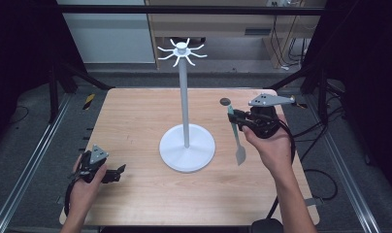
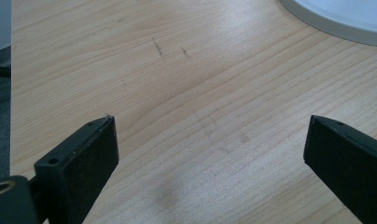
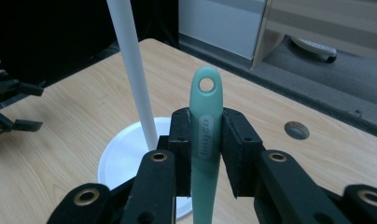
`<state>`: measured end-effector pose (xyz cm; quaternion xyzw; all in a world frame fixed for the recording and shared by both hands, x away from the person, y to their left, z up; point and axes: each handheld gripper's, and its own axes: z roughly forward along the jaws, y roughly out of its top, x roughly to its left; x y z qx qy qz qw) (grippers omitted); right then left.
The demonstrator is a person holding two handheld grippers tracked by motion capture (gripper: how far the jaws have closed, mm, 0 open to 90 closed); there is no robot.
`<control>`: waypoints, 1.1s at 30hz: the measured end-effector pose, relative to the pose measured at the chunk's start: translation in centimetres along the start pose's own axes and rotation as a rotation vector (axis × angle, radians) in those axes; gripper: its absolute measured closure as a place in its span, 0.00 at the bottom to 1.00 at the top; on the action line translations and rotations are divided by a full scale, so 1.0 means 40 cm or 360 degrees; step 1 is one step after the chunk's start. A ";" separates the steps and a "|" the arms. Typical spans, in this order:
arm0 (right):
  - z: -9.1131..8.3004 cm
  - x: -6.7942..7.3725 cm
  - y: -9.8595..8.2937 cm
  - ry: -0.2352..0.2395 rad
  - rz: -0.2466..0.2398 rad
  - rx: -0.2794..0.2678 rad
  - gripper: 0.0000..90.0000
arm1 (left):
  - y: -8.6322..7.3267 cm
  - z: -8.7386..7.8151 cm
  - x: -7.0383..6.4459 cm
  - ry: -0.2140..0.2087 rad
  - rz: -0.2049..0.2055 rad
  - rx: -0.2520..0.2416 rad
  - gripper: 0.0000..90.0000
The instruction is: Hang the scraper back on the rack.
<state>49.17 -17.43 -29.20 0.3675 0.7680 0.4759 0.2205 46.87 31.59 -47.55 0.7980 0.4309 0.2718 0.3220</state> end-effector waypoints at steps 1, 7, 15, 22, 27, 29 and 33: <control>-0.001 0.002 0.003 0.0001 0.0004 -0.0010 0.83 | 0.000 0.000 0.000 0.0000 0.0000 0.0000 0.03; -0.005 0.013 0.031 0.0009 -0.0008 -0.0063 0.83 | 0.001 0.000 -0.001 0.0000 0.0001 -0.0001 0.03; -0.005 0.024 0.059 0.0022 -0.0028 -0.0100 0.83 | 0.000 0.000 -0.001 0.0000 0.0000 -0.0001 0.03; -0.006 0.031 0.074 0.0030 -0.0026 -0.0116 0.83 | 0.001 0.000 -0.001 0.0000 0.0001 -0.0002 0.03; -0.008 0.034 0.084 0.0027 -0.0035 -0.0134 0.83 | 0.000 0.000 -0.001 -0.0001 0.0001 -0.0001 0.03; -0.010 0.037 0.090 0.0032 -0.0040 -0.0141 0.83 | 0.000 0.000 0.000 0.0000 0.0000 -0.0001 0.03; -0.011 0.040 0.097 0.0031 -0.0044 -0.0152 0.83 | 0.000 0.000 -0.001 -0.0001 0.0001 -0.0001 0.03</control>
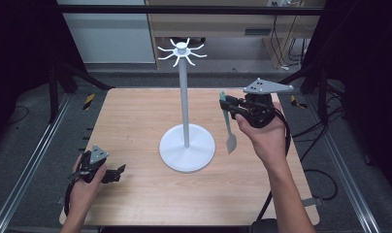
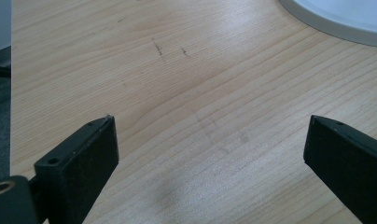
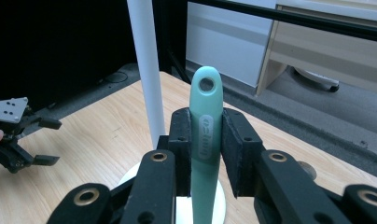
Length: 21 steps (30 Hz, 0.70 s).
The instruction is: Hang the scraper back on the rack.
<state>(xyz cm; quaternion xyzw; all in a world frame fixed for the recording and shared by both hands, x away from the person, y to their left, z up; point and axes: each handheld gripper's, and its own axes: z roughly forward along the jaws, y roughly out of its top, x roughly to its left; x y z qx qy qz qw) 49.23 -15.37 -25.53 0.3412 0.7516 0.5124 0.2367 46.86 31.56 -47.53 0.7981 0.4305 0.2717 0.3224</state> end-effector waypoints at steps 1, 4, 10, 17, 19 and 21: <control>0.000 0.001 0.002 0.0003 0.0002 -0.0006 0.83 | 0.000 0.000 0.000 0.0000 0.0000 0.0001 0.03; 0.001 0.003 0.008 0.0007 0.0004 -0.0014 0.83 | 0.000 0.000 0.000 0.0002 -0.0003 -0.0003 0.03; 0.002 0.008 0.018 0.0008 -0.0006 -0.0023 0.83 | 0.000 0.000 0.000 0.0000 -0.0001 -0.0001 0.03; 0.001 0.014 0.033 0.0008 -0.0016 -0.0042 0.83 | 0.000 0.000 0.000 0.0001 -0.0004 -0.0004 0.03; 0.001 0.015 0.039 0.0007 -0.0017 -0.0050 0.83 | 0.000 0.000 0.001 0.0002 -0.0005 -0.0004 0.03; 0.001 0.016 0.043 0.0010 -0.0017 -0.0053 0.83 | 0.000 0.000 0.000 0.0001 -0.0004 -0.0004 0.03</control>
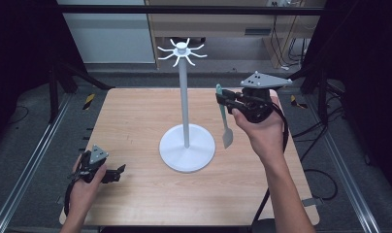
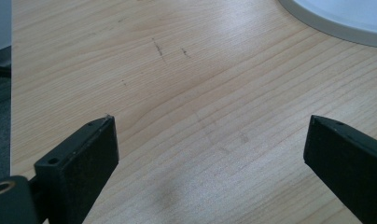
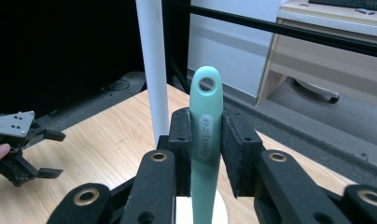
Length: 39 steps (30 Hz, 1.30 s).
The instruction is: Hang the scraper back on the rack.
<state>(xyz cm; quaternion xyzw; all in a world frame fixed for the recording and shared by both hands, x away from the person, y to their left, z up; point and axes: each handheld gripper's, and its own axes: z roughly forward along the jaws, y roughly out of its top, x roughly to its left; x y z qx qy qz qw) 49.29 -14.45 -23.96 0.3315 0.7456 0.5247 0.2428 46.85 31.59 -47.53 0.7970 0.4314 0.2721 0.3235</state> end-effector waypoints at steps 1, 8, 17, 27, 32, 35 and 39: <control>0.000 0.000 0.000 0.0000 0.0000 0.0000 0.83 | 0.000 0.000 0.000 0.0000 0.0001 0.0000 0.03; 0.001 0.004 0.013 0.0001 -0.0013 -0.0014 0.83 | 0.000 0.000 -0.001 -0.0002 0.0003 0.0004 0.03; -0.002 0.012 0.037 0.0003 -0.0018 -0.0052 0.83 | 0.000 0.001 -0.003 -0.0002 0.0005 0.0003 0.03; -0.005 0.018 0.053 0.0005 -0.0023 -0.0081 0.83 | 0.001 0.002 -0.004 -0.0005 0.0008 0.0009 0.03; -0.005 0.021 0.057 0.0007 -0.0027 -0.0086 0.83 | 0.000 0.001 -0.003 -0.0002 0.0006 0.0007 0.03; -0.006 0.024 0.062 0.0007 -0.0026 -0.0093 0.83 | 0.000 0.001 -0.002 -0.0001 0.0004 0.0007 0.03; -0.009 0.028 0.075 0.0007 -0.0039 -0.0105 0.83 | 0.000 0.001 -0.003 -0.0002 0.0007 0.0007 0.03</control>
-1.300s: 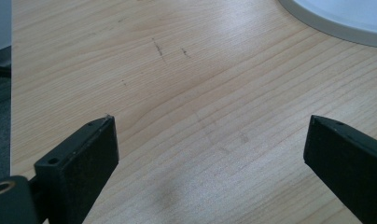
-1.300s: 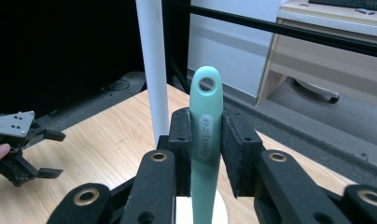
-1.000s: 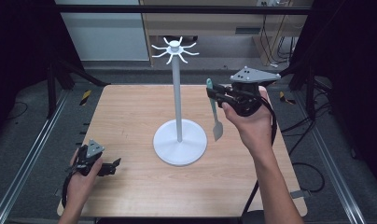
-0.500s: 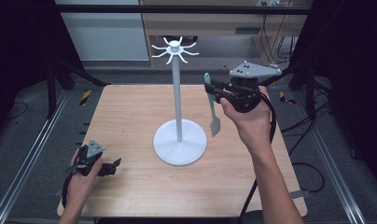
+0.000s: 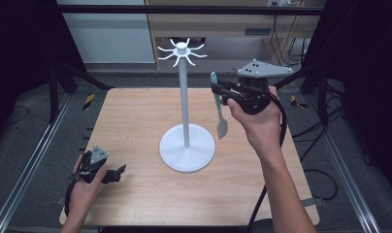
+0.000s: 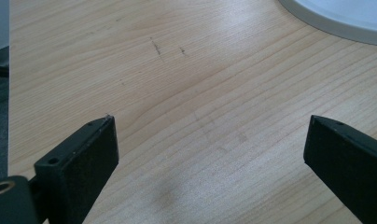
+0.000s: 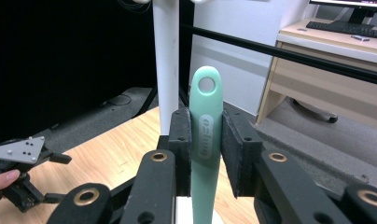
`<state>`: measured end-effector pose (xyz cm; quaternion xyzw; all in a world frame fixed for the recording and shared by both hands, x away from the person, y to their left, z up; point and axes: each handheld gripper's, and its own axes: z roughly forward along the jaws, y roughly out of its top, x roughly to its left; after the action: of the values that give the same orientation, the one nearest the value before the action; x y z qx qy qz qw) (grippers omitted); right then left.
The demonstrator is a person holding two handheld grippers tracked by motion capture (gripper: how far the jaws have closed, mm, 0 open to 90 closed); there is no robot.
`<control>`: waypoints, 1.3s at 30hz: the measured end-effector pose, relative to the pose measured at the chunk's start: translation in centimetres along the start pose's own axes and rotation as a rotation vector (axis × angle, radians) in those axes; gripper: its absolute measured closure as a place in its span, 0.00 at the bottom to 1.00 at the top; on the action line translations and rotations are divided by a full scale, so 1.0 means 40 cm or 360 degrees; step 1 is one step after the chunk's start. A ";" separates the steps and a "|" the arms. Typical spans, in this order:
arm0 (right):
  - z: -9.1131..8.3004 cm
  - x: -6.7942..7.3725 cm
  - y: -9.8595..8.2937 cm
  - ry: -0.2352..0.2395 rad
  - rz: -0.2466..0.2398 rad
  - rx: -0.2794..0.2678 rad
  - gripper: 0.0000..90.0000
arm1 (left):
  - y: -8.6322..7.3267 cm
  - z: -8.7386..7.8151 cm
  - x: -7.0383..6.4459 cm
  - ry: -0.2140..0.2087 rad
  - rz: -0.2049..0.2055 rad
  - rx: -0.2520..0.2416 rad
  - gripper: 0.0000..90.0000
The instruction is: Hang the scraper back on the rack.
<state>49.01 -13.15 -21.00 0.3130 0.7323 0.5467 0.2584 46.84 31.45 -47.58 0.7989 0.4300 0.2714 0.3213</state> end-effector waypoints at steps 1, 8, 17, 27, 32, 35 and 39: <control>0.000 0.000 0.000 0.0000 0.0000 0.0000 0.83 | 0.000 0.000 0.000 0.0000 0.0000 0.0000 0.03; -0.002 0.014 0.020 0.0004 -0.0011 -0.0030 0.83 | 0.000 -0.001 0.001 0.0001 -0.0002 -0.0002 0.03; 0.002 0.038 0.037 0.0025 -0.0020 -0.0059 0.83 | -0.001 -0.001 0.001 0.0001 -0.0004 -0.0003 0.03; 0.005 0.062 0.055 0.0044 -0.0046 -0.0072 0.83 | -0.001 -0.001 0.001 0.0001 -0.0004 -0.0003 0.03; 0.007 0.066 0.061 0.0050 -0.0052 -0.0075 0.83 | 0.000 -0.001 0.001 0.0000 -0.0003 -0.0001 0.03; 0.010 0.067 0.063 0.0057 -0.0056 -0.0066 0.83 | 0.000 -0.001 0.001 0.0000 -0.0003 -0.0002 0.03; 0.012 0.069 0.066 0.0053 -0.0054 -0.0066 0.83 | 0.000 -0.001 0.001 -0.0002 -0.0003 -0.0001 0.03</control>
<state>47.98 -10.26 -18.71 0.2860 0.7302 0.5625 0.2619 46.83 31.51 -47.56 0.7985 0.4304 0.2707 0.3222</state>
